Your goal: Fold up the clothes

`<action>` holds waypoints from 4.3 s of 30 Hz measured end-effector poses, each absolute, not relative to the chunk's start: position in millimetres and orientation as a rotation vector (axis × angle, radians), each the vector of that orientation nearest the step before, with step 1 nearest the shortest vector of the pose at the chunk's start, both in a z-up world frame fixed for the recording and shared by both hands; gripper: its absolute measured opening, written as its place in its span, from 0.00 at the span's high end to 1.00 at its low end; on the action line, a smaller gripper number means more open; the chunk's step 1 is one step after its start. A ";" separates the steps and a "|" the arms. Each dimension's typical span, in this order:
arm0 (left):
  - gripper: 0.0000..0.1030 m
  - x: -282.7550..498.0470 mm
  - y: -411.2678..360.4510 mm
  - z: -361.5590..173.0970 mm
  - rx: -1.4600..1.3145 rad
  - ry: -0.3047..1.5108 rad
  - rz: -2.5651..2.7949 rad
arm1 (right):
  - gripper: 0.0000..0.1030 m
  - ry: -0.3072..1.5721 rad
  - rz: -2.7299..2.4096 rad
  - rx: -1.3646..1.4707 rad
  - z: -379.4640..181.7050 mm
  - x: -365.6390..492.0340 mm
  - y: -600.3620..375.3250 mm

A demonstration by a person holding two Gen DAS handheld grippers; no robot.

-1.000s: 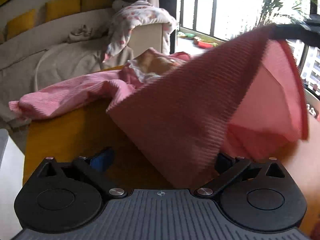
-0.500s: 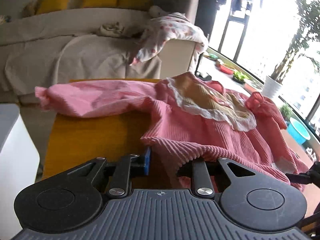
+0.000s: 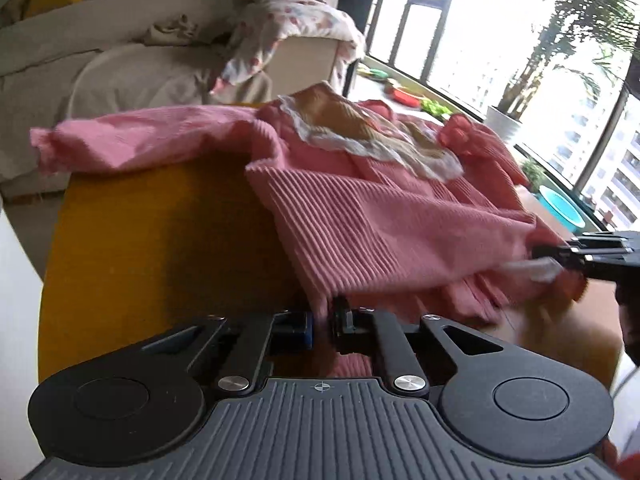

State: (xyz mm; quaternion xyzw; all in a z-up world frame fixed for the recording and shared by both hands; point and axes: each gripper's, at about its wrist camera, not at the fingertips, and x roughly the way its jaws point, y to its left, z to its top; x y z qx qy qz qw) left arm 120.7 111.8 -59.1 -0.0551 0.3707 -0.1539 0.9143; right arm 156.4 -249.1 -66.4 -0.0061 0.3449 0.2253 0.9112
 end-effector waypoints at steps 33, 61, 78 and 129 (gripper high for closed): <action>0.76 108.9 91.6 -61.4 0.101 0.713 -0.309 | 0.63 0.739 0.639 -0.007 -60.7 156.8 -219.2; 0.03 103.8 156.4 -6.7 -0.268 0.632 -0.430 | 0.44 0.754 0.680 -0.092 -14.8 366.9 -94.8; 0.00 157.6 199.4 -28.0 -0.459 0.670 -0.491 | 0.95 0.626 0.619 -0.252 -21.4 462.7 -50.8; 0.00 285.1 147.8 -75.2 -0.533 0.775 -0.586 | 0.40 0.767 0.642 0.150 -58.8 246.7 -186.6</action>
